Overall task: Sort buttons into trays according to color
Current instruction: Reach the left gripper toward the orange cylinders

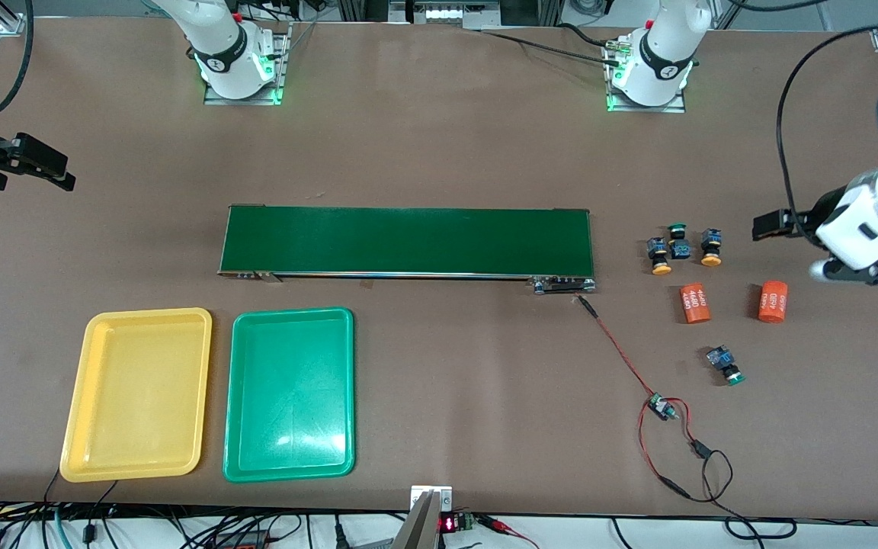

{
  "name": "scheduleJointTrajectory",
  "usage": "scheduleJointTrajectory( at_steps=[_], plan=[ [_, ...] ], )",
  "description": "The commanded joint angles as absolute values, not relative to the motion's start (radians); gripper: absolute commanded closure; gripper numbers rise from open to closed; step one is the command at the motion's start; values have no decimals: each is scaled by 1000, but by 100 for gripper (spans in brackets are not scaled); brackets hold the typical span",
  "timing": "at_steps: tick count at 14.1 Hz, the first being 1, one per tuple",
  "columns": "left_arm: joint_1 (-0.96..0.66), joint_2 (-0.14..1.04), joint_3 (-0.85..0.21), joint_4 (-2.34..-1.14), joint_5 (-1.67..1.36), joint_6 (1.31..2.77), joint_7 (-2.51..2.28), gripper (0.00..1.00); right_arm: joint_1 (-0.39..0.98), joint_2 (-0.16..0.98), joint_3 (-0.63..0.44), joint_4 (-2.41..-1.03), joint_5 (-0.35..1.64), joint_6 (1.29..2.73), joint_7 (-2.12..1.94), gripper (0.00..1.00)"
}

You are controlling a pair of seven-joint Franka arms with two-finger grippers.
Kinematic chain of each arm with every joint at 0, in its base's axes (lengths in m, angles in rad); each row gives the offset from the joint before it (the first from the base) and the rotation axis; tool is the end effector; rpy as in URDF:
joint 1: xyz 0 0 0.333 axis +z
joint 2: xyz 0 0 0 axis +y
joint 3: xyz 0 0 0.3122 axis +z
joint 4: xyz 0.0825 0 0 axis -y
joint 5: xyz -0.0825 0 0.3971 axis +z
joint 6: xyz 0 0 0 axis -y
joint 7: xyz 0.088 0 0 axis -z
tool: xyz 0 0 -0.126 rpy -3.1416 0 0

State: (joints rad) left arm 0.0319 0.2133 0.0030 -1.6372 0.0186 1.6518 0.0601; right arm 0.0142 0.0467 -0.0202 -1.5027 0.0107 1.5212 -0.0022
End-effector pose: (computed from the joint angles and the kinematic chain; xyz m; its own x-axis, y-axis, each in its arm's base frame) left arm 0.6121 0.0235 0.4495 0.9798 -0.0273 -0.1982 -0.0292 -0.9996 -0.0066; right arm 0.5766 -0.0018 0.6036 0.9996 -0.0033 -0.0282 -0.0035 -0.9999 -0.0098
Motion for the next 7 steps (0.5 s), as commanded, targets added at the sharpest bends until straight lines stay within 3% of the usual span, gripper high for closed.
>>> scheduleJointTrajectory(
  at_steps=[1, 7],
  plan=[
    [38, 359, 2, -1582, 3, 1713, 52, 0, 11, 38, -6, -1499, 9, 1508, -3, 0],
    [26, 485, 3, -1641, 17, 1867, -48, 0, 9, 44, -8, -1499, 2, 1506, -8, 0]
  ],
)
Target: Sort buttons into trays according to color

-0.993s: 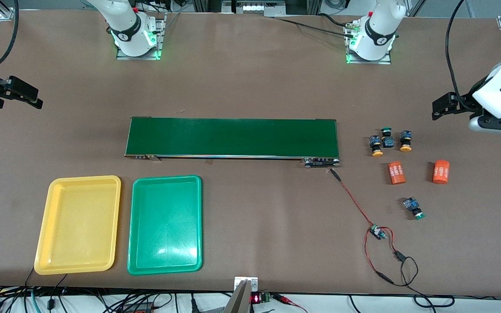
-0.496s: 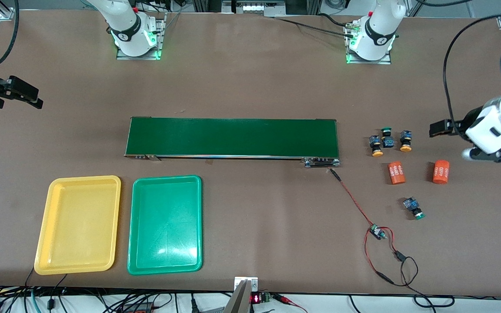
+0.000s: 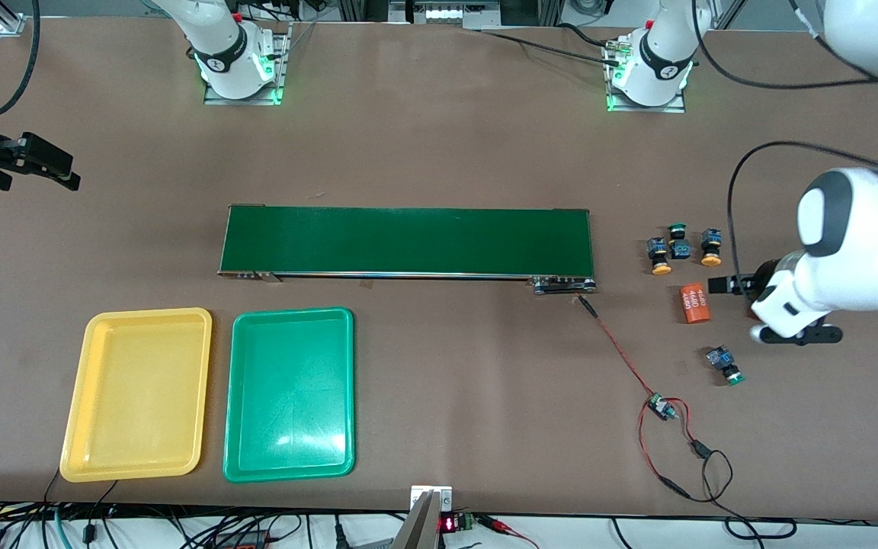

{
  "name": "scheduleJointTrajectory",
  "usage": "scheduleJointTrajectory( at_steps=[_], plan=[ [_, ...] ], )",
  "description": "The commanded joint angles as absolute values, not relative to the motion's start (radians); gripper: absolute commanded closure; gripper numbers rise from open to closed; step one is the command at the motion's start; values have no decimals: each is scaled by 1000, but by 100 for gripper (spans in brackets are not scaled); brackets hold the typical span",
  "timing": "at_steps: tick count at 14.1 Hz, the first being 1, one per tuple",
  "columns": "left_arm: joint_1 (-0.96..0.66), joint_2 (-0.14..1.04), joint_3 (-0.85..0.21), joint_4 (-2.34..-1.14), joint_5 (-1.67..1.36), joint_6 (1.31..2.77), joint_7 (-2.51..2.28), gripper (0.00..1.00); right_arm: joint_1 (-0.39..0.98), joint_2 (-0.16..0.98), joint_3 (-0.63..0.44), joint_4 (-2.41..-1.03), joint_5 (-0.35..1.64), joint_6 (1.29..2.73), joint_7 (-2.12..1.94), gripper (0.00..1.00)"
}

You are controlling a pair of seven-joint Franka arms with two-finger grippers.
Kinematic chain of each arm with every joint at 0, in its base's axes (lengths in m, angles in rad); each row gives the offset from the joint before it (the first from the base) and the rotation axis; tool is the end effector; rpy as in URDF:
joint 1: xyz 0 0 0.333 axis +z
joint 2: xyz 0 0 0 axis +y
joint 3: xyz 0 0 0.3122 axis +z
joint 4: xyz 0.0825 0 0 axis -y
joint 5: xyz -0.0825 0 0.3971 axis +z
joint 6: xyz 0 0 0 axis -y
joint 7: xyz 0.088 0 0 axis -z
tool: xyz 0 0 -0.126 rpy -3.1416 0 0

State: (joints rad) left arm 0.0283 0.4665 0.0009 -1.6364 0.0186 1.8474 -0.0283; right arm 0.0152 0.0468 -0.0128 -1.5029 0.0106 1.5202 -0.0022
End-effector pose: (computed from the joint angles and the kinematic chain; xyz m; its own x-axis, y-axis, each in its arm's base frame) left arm 0.6511 0.0208 0.3002 0.9663 0.0515 -0.2522 0.0470 -0.9986 -0.0236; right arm 0.5765 0.0029 0.6033 0.9996 0.0051 -0.0295 0.0048 -0.9999 -0.0101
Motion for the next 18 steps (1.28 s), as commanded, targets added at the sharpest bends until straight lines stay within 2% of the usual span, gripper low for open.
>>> scheduleJointTrajectory(
  at_steps=[1, 5, 7, 9, 11, 12, 13, 14, 16, 18],
  plan=[
    [26, 492, 3, -1672, 17, 1906, -48, 0, 9, 44, -6, -1500, 2, 1490, -11, 0],
    [34, 502, 2, -1817, 18, 2121, -40, 0, 14, 22, -5, -1499, -41, 1359, -15, 0],
    [32, 518, 2, -1876, 18, 2239, -38, 0, 17, -20, -3, -1497, -46, 1333, -15, 0],
    [34, 552, 3, -1894, 18, 2295, -32, 2, 15, -64, -2, -1473, -51, 1338, -14, 0],
    [37, 580, 2, -1896, 18, 2315, -29, 16, 12, -69, -3, -1445, -57, 1336, -15, 0],
    [37, 580, 2, -1896, 18, 2309, -29, 32, 14, -64, -2, -1445, -57, 1339, -14, 0],
    [35, 575, 2, -1894, 18, 2295, -26, 54, 15, -57, -2, -1445, -58, 1339, -8, 0],
    [35, 574, 2, -1887, 18, 2272, -22, 69, 15, -57, -2, -1445, -58, 1339, -2, 0],
    [35, 545, -5, -1859, 18, 2197, -3, 78, 12, -51, 0, -1448, -49, 1345, 3, 0],
    [25, 497, -14, -1809, 18, 2091, 59, 78, 12, -25, -2, -1450, -58, 1382, 3, 0]
  ],
)
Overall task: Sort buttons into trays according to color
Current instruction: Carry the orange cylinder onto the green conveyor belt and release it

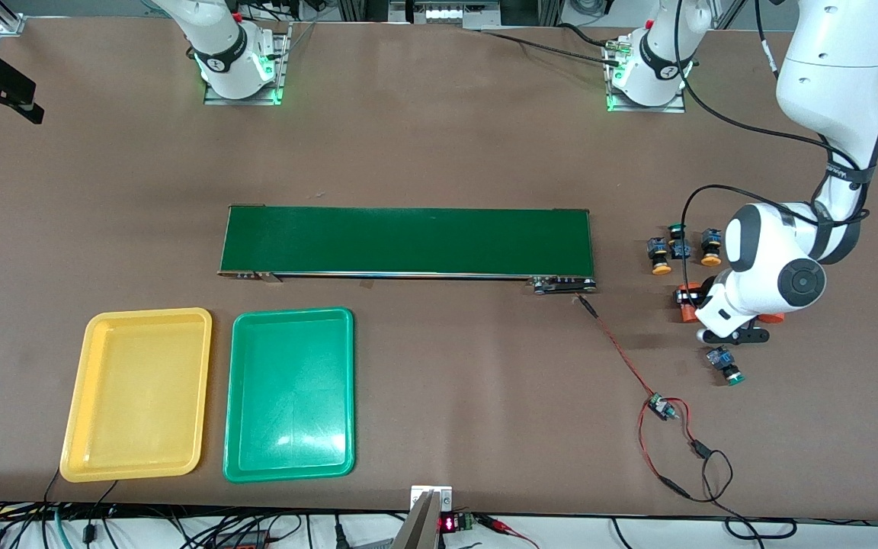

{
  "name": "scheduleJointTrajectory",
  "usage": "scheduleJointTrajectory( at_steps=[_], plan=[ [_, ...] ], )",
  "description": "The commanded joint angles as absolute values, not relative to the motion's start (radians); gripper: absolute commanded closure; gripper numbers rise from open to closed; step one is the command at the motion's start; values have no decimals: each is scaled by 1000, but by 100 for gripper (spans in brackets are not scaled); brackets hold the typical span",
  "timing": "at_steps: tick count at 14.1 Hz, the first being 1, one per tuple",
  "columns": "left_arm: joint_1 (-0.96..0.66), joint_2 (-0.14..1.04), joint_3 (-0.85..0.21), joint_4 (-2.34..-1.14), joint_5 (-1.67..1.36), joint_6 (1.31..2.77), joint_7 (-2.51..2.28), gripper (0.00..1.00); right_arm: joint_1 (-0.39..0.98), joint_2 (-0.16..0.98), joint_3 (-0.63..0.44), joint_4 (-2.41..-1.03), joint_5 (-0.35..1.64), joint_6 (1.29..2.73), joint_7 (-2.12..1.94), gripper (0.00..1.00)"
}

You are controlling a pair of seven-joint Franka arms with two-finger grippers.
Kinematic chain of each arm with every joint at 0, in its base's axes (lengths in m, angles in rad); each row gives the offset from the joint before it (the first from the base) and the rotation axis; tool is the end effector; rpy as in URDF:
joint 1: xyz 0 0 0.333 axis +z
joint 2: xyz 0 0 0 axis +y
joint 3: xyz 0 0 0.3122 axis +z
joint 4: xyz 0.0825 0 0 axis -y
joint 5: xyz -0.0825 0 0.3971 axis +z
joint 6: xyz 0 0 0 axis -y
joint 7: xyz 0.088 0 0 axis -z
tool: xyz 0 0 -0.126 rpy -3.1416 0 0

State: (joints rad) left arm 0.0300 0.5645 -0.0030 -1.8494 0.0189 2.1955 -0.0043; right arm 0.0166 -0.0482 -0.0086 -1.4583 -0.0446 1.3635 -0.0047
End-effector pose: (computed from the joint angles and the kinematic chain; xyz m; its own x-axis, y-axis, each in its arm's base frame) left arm 0.6208 0.0178 0.1689 0.9760 0.0197 -0.2167 0.0175 -0.9998 -0.0119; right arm 0.5282 -0.0022 0.6640 0.9989 0.0035 -0.0466 0.0056 -0.9990 0.0434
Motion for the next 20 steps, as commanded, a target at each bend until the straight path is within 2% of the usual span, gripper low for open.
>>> scheduleJointTrajectory(
  at_steps=[1, 4, 7, 11, 14, 17, 20],
  plan=[
    [20, 486, -31, -1760, 18, 2036, 99, 78, 9, -5, -2, -1450, -58, 1385, 3, 0],
    [23, 466, -115, -1662, 18, 1832, 266, 78, 3, 8, -8, -1453, -60, 1391, 2, 0],
    [23, 448, -201, -1655, 21, 1734, 391, 79, 9, -6, -8, -1444, -72, 1394, -2, 0],
    [21, 453, -314, -1689, 21, 1768, 734, 81, 14, 0, 15, -1445, -97, 1469, 6, 0],
    [-6, 457, -408, -1738, 59, 1831, 828, 82, -1, 8, 2, -1448, -51, 1468, 5, 0],
    [-165, 453, -423, -1765, 213, 1864, 833, 83, -2, -8, -2, -1447, -42, 1457, -11, 0],
    [-183, 451, -436, -1833, 235, 1939, 834, 83, 12, 8, 8, -1448, -18, 1473, -2, 0]
  ],
)
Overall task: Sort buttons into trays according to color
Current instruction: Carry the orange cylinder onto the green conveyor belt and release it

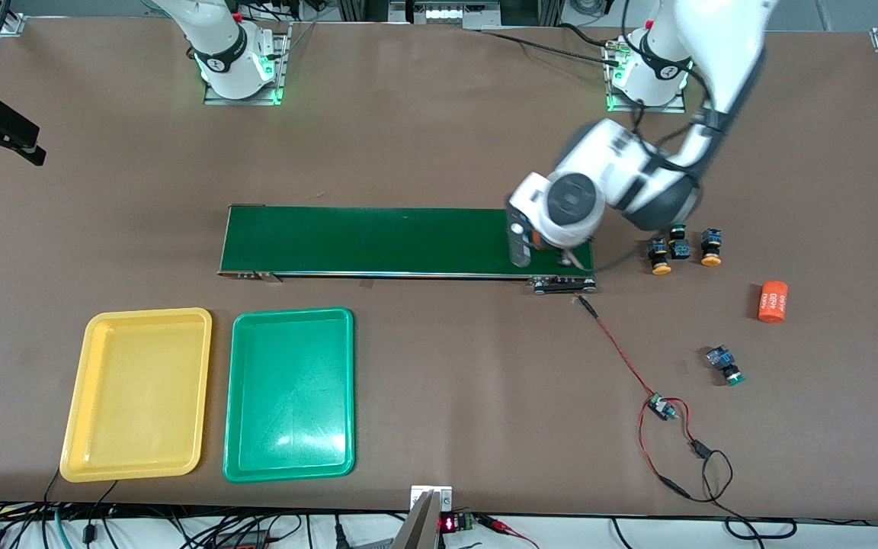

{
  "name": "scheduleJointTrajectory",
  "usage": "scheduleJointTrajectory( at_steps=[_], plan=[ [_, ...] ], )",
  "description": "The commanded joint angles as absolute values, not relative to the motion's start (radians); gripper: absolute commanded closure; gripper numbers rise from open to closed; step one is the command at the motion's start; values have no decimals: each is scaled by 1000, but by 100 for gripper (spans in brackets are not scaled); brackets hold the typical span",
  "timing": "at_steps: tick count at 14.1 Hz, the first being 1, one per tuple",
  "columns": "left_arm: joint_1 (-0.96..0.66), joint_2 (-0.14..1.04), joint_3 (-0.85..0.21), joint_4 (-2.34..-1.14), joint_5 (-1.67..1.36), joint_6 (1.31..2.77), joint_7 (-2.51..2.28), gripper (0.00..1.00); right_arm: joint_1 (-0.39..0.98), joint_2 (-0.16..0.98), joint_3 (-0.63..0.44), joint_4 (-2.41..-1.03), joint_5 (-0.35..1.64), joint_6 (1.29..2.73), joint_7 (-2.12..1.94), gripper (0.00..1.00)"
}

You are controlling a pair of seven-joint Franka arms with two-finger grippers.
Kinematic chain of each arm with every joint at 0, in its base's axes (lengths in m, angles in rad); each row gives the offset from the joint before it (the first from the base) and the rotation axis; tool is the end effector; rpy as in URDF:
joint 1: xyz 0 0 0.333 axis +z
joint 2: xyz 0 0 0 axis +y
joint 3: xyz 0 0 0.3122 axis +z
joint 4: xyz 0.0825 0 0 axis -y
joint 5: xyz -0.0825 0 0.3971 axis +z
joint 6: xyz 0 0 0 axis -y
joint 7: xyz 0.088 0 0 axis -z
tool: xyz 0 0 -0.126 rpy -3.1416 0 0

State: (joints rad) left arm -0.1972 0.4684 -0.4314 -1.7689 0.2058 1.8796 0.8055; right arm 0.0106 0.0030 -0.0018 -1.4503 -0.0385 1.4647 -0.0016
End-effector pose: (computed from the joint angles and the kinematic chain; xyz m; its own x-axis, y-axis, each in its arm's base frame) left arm 0.5200 -0.3377 0.2672 0.0302 -0.9807 -0.1932 -0.9693 -0.0759 0.2337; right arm 0.5576 -0.0003 0.6485 0.9999 0.0063 0.0114 0.0059 -0.9993 0.0383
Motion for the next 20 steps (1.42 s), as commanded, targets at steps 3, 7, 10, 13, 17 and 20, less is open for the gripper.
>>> scheduleJointTrajectory(
  at_steps=[3, 7, 10, 13, 17, 20],
  plan=[
    [-178, 457, -436, -1881, 235, 2008, 833, 83, 41, 41, 9, -1447, -20, 1471, 6, 0],
    [-175, 477, -434, -1881, 241, 2025, 836, 1, 51, 51, -1, -1465, -18, 1447, 11, 0],
    [-176, 477, -436, -1878, 239, 2023, 836, 0, 32, 80, -2, -1463, -34, 1474, 40, 0],
    [-173, 445, -439, -1855, 236, 1978, 821, 0, 23, 83, -2, -1462, -34, 1503, 40, 0],
    [-117, 379, -436, -1787, 222, 1821, 510, 0, 32, 66, 0, -1460, -37, 1483, 35, 0],
    [-37, 387, -426, -1698, 224, 1749, 246, 0, 26, 71, -2, -1462, -37, 1483, 45, 0]
  ],
)
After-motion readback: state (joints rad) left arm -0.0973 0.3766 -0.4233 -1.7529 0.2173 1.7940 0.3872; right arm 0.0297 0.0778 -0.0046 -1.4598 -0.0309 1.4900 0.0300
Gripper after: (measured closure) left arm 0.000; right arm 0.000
